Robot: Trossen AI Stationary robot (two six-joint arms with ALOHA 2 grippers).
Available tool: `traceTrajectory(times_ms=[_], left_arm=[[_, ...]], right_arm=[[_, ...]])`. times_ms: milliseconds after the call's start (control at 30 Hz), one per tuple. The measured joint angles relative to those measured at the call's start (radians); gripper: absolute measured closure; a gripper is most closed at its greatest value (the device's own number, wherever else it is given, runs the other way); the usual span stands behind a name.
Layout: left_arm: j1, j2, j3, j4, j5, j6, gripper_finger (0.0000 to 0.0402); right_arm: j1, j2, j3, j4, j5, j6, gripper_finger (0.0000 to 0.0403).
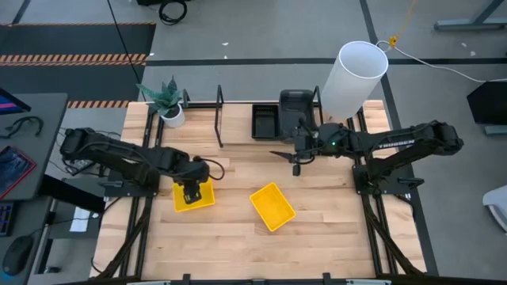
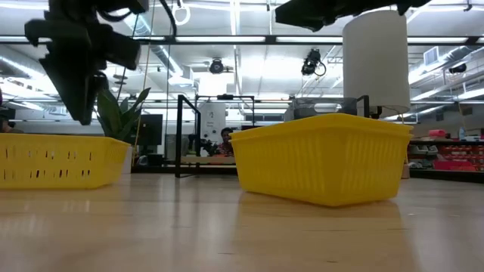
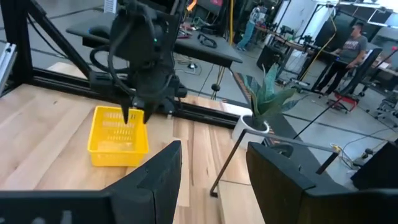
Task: Stack baskets on shelf by color
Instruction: Stack the left yellow bin on top of the right stacked yellow bins
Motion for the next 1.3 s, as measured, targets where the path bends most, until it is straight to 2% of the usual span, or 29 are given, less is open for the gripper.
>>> traceTrajectory(times_ms=[200, 400, 667, 767, 967, 1167, 1300], left_arm=[[0.083, 0.038, 0.001, -0.031, 0.001, 0.15, 0.0216], [0.139, 0.037, 0.001, -0.037, 0.033, 0.236, 0.0229], [0.143, 0.037, -0.103, 0.081, 0.13, 0.236, 0.023], [0.138, 0.037, -0.129, 0.097, 0.128, 0.216, 0.0239], [0.138, 0.06, -0.133, 0.095, 0.111, 0.209, 0.0292], [0.138, 0.144, -0.117, 0.081, 0.133, 0.234, 0.0388], [0.118, 0.165, -0.038, 0.063, 0.114, 0.249, 0.0392]], right_arm=[[0.007, 0.009, -0.002, -0.002, -0.017, 0.007, 0.0218], [0.014, 0.011, -0.001, -0.009, -0.02, 0.012, 0.0218], [0.032, 0.01, -0.001, -0.009, -0.016, 0.012, 0.0218], [0.031, 0.01, -0.001, -0.009, -0.015, 0.007, 0.0218], [0.031, 0.01, -0.001, -0.009, -0.014, 0.004, 0.0218], [0.031, 0.01, -0.001, -0.009, -0.013, 0.003, 0.0218], [0.031, -0.015, -0.001, -0.033, -0.012, 0.004, 0.0218]])
